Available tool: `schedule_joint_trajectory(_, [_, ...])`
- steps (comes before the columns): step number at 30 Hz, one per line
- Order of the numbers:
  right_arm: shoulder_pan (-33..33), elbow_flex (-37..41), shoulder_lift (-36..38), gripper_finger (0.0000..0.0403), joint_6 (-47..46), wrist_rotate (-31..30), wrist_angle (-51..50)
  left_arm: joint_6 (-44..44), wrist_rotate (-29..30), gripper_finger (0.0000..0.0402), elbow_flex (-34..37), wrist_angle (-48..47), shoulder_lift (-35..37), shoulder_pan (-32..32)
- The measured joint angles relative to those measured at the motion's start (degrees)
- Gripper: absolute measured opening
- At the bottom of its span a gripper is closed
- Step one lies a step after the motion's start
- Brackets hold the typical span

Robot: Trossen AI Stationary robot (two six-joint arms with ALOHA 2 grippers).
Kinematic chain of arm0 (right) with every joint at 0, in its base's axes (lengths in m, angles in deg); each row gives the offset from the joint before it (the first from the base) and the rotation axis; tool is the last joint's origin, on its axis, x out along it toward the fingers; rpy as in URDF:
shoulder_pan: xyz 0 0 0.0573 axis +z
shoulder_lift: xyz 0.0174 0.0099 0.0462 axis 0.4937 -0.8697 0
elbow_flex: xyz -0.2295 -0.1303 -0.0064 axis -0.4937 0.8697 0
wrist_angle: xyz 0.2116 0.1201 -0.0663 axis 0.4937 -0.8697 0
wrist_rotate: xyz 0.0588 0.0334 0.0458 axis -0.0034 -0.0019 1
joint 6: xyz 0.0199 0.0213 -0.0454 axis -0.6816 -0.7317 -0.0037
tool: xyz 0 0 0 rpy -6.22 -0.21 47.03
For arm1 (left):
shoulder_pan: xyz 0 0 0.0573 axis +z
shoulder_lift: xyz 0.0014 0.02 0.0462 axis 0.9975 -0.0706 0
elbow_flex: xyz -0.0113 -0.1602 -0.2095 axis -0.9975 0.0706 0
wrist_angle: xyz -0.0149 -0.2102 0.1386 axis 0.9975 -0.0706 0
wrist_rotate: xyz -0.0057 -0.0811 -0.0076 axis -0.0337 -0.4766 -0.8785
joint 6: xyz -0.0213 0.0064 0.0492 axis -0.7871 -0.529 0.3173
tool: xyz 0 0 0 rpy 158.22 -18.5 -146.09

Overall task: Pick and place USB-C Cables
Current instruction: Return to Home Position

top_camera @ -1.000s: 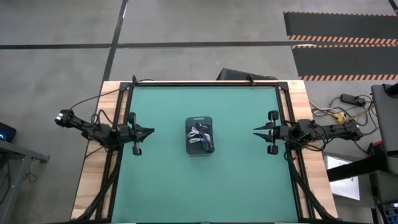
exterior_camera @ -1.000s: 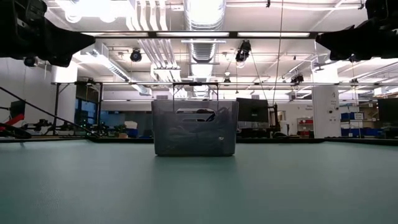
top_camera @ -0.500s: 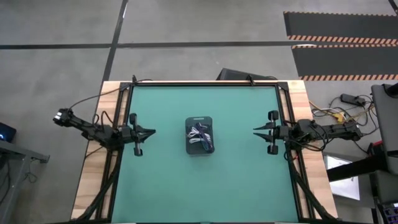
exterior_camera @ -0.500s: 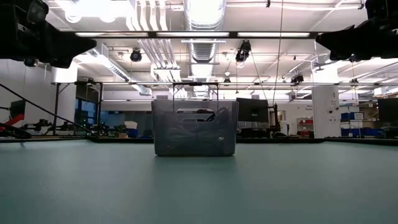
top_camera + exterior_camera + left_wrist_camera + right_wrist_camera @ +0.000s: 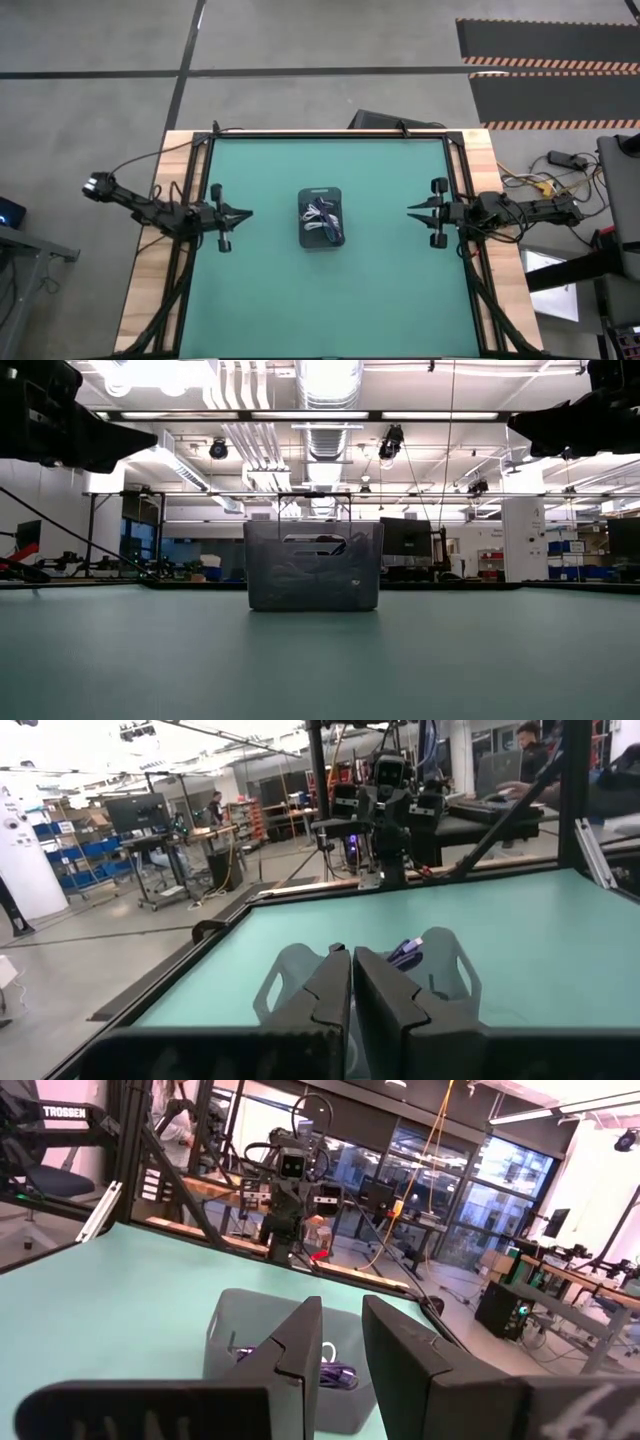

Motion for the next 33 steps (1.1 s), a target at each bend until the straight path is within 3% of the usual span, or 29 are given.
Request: schedule_joint_trajectory(33, [0.02,-0.02,-0.02,0.0066,0.00,0.00,-0.02,0.00,-0.02,0.0000,0.02,0.00,-6.97,0.00])
